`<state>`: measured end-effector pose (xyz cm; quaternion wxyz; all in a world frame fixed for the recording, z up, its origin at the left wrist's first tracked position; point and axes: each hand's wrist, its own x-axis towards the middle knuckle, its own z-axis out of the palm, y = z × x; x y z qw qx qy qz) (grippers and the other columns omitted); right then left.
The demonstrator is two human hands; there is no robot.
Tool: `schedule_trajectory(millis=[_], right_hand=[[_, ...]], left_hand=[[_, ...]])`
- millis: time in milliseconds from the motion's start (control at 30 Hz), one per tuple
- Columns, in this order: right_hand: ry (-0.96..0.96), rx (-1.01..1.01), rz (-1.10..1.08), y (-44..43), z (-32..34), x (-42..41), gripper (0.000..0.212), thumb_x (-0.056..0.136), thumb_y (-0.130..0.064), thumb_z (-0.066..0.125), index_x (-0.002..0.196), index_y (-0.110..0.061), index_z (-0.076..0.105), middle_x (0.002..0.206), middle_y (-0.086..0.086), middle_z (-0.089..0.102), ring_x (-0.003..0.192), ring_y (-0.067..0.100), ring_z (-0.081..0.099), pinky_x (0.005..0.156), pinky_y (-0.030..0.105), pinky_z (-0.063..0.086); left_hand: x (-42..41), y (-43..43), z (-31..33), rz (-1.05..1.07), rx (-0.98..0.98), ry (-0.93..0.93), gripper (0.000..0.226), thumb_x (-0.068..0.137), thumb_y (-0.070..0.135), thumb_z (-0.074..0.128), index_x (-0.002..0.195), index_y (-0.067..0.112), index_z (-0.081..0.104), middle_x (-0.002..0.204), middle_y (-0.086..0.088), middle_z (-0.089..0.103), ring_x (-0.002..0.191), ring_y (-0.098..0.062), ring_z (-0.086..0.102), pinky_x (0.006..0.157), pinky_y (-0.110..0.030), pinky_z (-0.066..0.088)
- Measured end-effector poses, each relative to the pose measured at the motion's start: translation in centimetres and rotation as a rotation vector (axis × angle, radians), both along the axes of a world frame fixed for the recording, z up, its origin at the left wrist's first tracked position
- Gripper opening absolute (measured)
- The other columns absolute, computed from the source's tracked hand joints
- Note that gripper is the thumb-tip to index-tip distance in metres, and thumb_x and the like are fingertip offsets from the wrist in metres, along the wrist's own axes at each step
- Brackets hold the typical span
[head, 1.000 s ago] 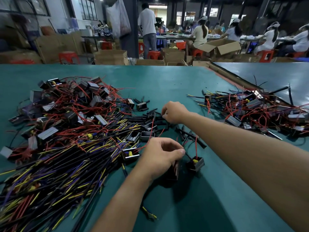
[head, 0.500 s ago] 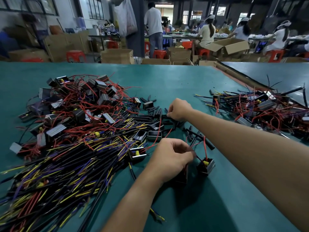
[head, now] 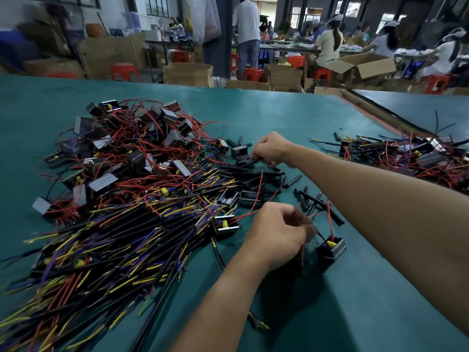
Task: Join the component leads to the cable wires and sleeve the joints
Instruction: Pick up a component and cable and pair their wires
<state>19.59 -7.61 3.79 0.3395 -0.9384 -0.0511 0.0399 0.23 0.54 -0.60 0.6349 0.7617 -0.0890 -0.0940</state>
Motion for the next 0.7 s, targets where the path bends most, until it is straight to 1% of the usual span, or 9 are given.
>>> schedule_trajectory(millis=[67,133,200,367,433,500,567,633,700], right_hand=[[-0.026,-0.032,-0.026,-0.1,-0.1,0.6,0.024,0.087,-0.005,0.053,0.081,0.011,0.069,0.062,0.012,0.050,0.053,0.024,0.047,0.053,0.032,0.048],[-0.082,-0.058,-0.040,-0.3,-0.6,0.9,0.026,0.092,-0.008,0.056,0.073,0.006,0.067,0.067,0.016,0.057,0.054,0.023,0.060,0.061,0.035,0.056],[-0.147,-0.032,-0.085,-0.4,-1.1,1.4,0.029,0.093,-0.017,0.064,0.075,0.005,0.068,0.070,0.012,0.066,0.064,0.022,0.068,0.070,0.035,0.058],[-0.129,-0.039,-0.088,1.0,-1.7,2.8,0.028,0.086,-0.029,0.075,0.096,-0.003,0.074,0.082,0.006,0.065,0.077,0.024,0.060,0.081,0.038,0.057],[-0.070,-0.114,-0.085,2.1,-1.8,3.4,0.034,0.083,-0.035,0.077,0.088,-0.002,0.070,0.077,0.008,0.062,0.075,0.025,0.058,0.073,0.035,0.055],[-0.056,-0.220,-0.111,3.0,-2.1,3.7,0.043,0.080,-0.039,0.079,0.073,-0.004,0.055,0.069,0.007,0.055,0.073,0.026,0.054,0.063,0.031,0.044],[-0.083,-0.299,-0.140,3.7,-2.1,3.9,0.050,0.078,-0.041,0.081,0.068,-0.009,0.043,0.069,0.006,0.053,0.073,0.027,0.055,0.062,0.030,0.041],[-0.054,-0.331,-0.135,3.9,-1.4,3.7,0.049,0.077,-0.039,0.082,0.070,-0.010,0.043,0.065,0.007,0.058,0.062,0.027,0.059,0.055,0.029,0.043],[0.014,-0.409,-0.084,3.8,-0.3,3.2,0.045,0.081,-0.038,0.078,0.067,-0.009,0.048,0.047,0.005,0.059,0.043,0.019,0.056,0.045,0.027,0.043]], left_hand=[[0.1,0.0,-0.1,0.019,0.019,0.008,0.012,0.076,0.019,0.075,0.065,0.021,0.070,0.070,-0.003,0.073,0.061,-0.014,0.062,0.068,-0.034,0.054],[0.3,0.0,-0.2,0.055,0.012,0.015,0.013,0.076,0.018,0.074,0.063,0.021,0.070,0.067,-0.001,0.071,0.058,-0.014,0.059,0.066,-0.033,0.052],[0.5,0.1,-0.2,0.078,0.015,0.015,0.011,0.076,0.019,0.073,0.065,0.019,0.070,0.065,-0.002,0.071,0.054,-0.014,0.057,0.063,-0.030,0.050],[0.5,0.2,-0.2,0.070,-0.008,0.046,0.015,0.077,0.017,0.072,0.062,0.019,0.068,0.060,0.002,0.068,0.047,-0.010,0.055,0.055,-0.023,0.045],[0.4,0.3,-0.2,0.054,-0.021,0.051,0.015,0.076,0.016,0.070,0.061,0.019,0.067,0.059,0.001,0.067,0.045,-0.010,0.054,0.054,-0.023,0.043],[0.5,0.4,-0.2,0.056,-0.021,0.044,0.013,0.072,0.019,0.069,0.060,0.020,0.067,0.061,-0.002,0.068,0.046,-0.012,0.054,0.054,-0.023,0.043],[0.6,0.4,-0.2,0.071,-0.018,0.039,0.010,0.068,0.025,0.067,0.060,0.020,0.067,0.064,-0.006,0.070,0.048,-0.014,0.054,0.056,-0.024,0.043],[0.6,0.3,-0.3,0.074,-0.019,0.039,0.010,0.068,0.026,0.067,0.061,0.019,0.068,0.065,-0.007,0.070,0.049,-0.015,0.054,0.057,-0.024,0.043],[0.7,0.3,-0.3,0.063,-0.017,0.042,0.010,0.074,0.022,0.070,0.065,0.016,0.069,0.061,-0.002,0.068,0.047,-0.012,0.053,0.056,-0.023,0.043]])
